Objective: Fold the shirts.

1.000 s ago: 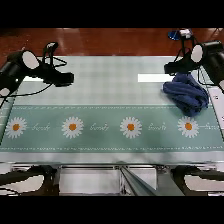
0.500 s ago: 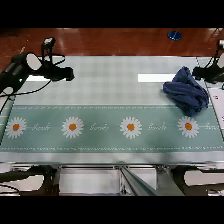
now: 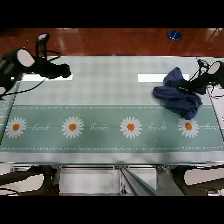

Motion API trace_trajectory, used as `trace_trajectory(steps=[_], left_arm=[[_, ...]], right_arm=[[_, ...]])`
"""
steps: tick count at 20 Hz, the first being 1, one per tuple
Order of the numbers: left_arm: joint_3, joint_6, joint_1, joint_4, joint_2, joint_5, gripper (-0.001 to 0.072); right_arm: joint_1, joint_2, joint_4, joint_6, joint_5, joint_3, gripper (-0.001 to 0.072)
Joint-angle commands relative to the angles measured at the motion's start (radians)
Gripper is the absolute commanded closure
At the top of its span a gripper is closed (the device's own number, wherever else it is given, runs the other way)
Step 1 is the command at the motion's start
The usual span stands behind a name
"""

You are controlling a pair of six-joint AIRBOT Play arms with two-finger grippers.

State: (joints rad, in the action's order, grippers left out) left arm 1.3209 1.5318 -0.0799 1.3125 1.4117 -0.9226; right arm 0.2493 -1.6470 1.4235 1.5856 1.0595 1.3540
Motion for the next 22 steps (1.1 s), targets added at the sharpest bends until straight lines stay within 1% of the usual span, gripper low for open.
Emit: trace_trajectory(steps=[1, 3, 6, 8, 11, 13, 16, 20, 21, 22], left_arm=[[0.011, 0.000, 0.071, -0.014, -0.120, -0.086, 0.0201], [-0.031, -0.001, 0.100, -0.030, -0.238, -0.114, 0.0201], [-0.258, -0.001, 0.085, -0.105, -0.465, -0.080, 0.0201], [-0.459, 0.000, 0.067, -0.151, -0.620, -0.002, 0.0201], [-0.652, -0.001, 0.067, -0.311, -0.775, 0.102, 0.0201], [-0.687, -0.002, 0.067, -0.319, -0.804, 0.096, 0.0201], [-0.687, -0.058, 0.067, -0.319, -0.797, 0.081, 0.0202], [-0.682, -0.055, 0.086, -0.304, -0.797, 0.084, 0.0202], [-0.677, -0.055, 0.107, -0.293, -0.797, 0.083, 0.0201], [-0.672, -0.054, 0.135, -0.293, -0.797, 0.080, 0.0201]], right_arm=[[-0.009, 0.120, -0.113, -0.117, 0.005, 0.042, 0.0689], [-0.010, 0.229, -0.163, -0.155, -0.005, 0.091, 0.0689], [-0.017, 0.383, -0.291, -0.218, -0.028, 0.183, 0.0689], [-0.062, 0.462, -0.315, -0.241, -0.028, 0.260, 0.0689], [-0.168, 0.527, -0.314, -0.248, -0.020, 0.406, 0.0689], [-0.253, 0.534, -0.315, -0.248, -0.004, 0.518, 0.0689], [-0.383, 0.534, -0.314, -0.235, 0.053, 0.572, 0.0689], [-0.550, 0.473, -0.306, -0.234, 0.237, 0.505, 0.0689], [-0.601, 0.452, -0.306, -0.225, 0.250, 0.448, 0.0689], [-0.652, 0.432, -0.307, -0.216, 0.235, 0.382, 0.0689]])
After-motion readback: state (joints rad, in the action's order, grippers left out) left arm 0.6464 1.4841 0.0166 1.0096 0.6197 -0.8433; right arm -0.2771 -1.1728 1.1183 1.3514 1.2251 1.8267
